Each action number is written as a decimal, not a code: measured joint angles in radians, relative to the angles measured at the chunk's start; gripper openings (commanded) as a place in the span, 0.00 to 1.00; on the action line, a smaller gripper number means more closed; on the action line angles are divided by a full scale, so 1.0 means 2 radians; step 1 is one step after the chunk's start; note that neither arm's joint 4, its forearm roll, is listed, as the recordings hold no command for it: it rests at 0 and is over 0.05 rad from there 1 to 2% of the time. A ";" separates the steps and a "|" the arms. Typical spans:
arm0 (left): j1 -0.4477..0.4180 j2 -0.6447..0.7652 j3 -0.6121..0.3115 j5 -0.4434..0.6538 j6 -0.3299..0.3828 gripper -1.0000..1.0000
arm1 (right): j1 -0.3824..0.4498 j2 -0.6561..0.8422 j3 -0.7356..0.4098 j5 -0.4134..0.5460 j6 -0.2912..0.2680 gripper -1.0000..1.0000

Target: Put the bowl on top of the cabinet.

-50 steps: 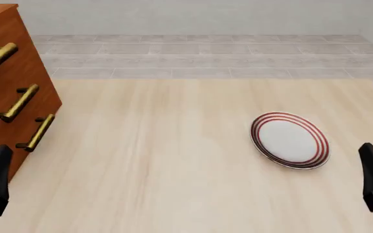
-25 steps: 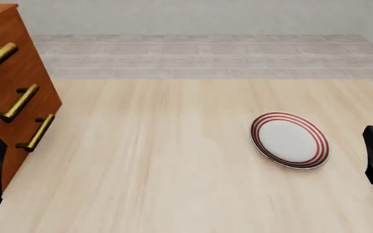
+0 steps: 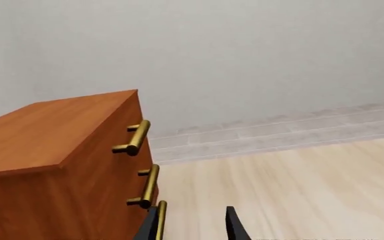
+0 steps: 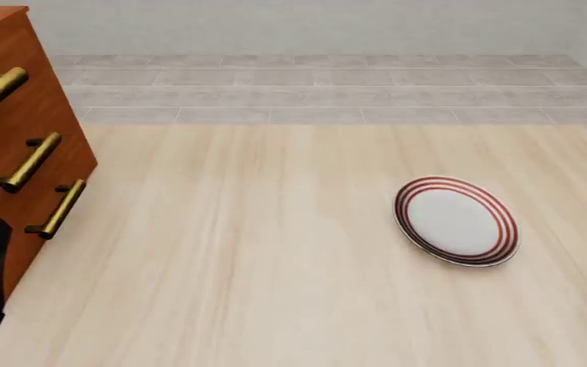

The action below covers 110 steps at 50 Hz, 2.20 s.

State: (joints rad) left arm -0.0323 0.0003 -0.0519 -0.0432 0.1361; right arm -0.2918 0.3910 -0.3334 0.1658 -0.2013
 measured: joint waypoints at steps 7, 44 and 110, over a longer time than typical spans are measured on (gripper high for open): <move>-0.003 0.000 0.004 -0.004 0.002 1.00 | -0.027 0.004 -0.021 0.030 -0.014 1.00; -0.016 0.000 0.018 -0.010 0.003 1.00 | -0.142 0.055 -0.065 0.100 -0.073 1.00; -0.016 0.004 0.026 -0.013 0.004 1.00 | -0.319 0.446 -0.044 -0.172 -0.145 1.00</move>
State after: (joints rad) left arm -0.0649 0.0086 -0.0006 -0.0682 0.1439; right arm -0.9306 1.2826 -0.4209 -0.1788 -0.4917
